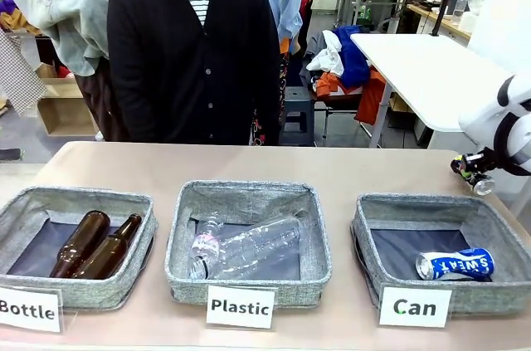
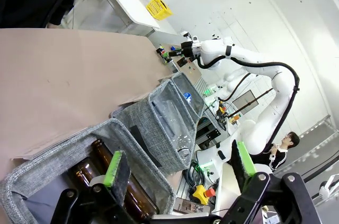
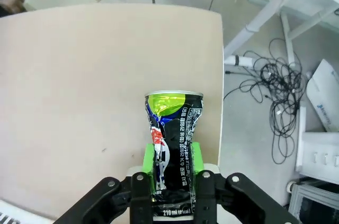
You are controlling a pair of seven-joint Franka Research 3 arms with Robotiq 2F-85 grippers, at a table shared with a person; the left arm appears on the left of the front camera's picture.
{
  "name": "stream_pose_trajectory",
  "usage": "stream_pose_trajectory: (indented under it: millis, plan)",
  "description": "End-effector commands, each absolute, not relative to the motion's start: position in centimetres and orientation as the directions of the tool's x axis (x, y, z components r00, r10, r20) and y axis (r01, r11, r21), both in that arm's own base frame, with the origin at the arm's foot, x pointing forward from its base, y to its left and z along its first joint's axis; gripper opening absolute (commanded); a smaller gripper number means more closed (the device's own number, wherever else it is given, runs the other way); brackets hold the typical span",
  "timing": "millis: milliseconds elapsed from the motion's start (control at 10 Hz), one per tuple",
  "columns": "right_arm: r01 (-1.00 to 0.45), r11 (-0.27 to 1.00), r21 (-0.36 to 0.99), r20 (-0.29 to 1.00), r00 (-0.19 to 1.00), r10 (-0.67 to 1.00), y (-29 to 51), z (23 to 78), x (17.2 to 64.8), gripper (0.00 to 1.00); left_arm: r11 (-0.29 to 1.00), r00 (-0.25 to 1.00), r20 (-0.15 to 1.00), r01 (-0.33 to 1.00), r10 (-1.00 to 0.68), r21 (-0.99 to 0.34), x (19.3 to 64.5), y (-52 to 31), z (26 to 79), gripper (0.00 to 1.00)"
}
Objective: Sort the can waste into the basket.
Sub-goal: Pick up the can waste from the table and place it in the right Fabric basket.
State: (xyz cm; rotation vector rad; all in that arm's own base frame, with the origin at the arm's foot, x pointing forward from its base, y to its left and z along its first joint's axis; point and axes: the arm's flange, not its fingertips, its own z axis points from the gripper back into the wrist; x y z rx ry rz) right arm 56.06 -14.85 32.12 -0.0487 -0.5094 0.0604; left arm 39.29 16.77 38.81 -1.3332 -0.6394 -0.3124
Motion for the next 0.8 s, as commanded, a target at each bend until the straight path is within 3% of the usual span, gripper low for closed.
stream_pose_trajectory:
  millis: [0,200,400,700]
  plan:
    - [-0.170,0.983,-0.062,0.572,0.801,0.175,-14.6,37.8,51.5,0.00,0.235,0.795,0.592,0.556,0.129,-0.797,39.0,16.8,39.0,1.00]
    - [-0.368,0.928,-0.051,0.602,0.730,0.323,-13.1,43.3,46.9,0.00,0.235,0.795,0.592,0.556,0.129,-0.797,39.0,16.8,39.0,1.00]
    - [-0.607,0.795,-0.001,0.631,0.616,0.471,-10.6,46.9,41.9,0.00,0.235,0.795,0.592,0.556,0.129,-0.797,39.0,16.8,39.0,1.00]
    - [-0.887,0.461,-0.007,0.632,0.353,0.690,-6.7,47.1,36.9,0.00,0.235,0.795,0.592,0.556,0.129,-0.797,39.0,16.8,39.0,1.00]
